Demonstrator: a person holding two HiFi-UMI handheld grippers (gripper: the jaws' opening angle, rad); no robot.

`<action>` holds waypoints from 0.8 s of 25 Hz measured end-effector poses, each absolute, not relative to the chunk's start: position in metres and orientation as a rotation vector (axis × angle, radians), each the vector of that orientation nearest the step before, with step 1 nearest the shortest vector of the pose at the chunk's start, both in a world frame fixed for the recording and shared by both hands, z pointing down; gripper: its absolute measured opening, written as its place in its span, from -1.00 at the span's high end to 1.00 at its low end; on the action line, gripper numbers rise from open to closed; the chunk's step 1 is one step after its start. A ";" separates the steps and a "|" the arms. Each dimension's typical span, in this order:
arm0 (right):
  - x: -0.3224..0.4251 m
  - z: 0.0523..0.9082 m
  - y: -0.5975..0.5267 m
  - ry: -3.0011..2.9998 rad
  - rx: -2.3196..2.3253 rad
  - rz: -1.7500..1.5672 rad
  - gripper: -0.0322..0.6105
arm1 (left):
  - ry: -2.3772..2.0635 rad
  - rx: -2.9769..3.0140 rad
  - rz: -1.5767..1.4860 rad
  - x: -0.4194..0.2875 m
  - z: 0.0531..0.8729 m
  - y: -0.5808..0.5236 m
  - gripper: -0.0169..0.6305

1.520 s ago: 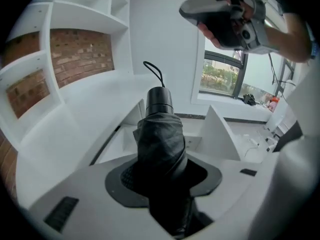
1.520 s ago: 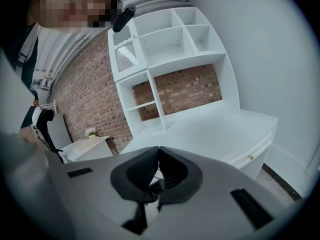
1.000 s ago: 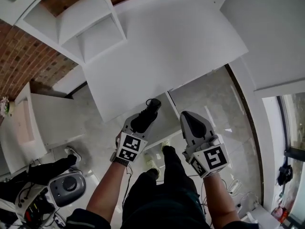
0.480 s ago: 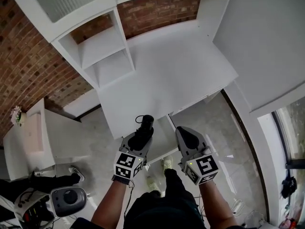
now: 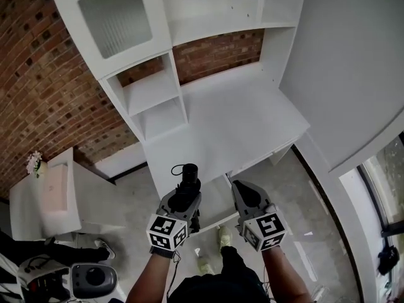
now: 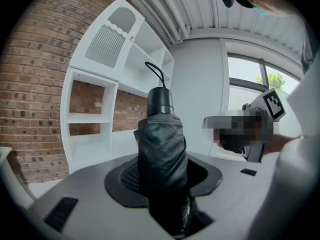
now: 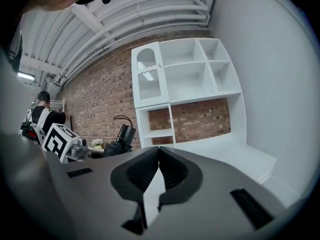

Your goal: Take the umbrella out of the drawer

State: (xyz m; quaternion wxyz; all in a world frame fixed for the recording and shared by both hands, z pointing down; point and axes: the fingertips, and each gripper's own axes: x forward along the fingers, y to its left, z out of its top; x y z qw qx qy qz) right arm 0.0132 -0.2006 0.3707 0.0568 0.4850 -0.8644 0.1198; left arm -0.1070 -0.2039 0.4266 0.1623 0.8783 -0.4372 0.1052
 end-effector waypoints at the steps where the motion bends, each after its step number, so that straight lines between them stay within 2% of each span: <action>1: 0.012 0.367 -0.199 -2.621 1.471 0.359 0.89 | -1.254 2.513 0.287 -0.108 0.420 -0.201 0.39; 20: 0.000 0.274 -0.202 -2.695 1.508 0.106 0.89 | -1.445 2.554 0.048 -0.153 0.288 -0.188 0.38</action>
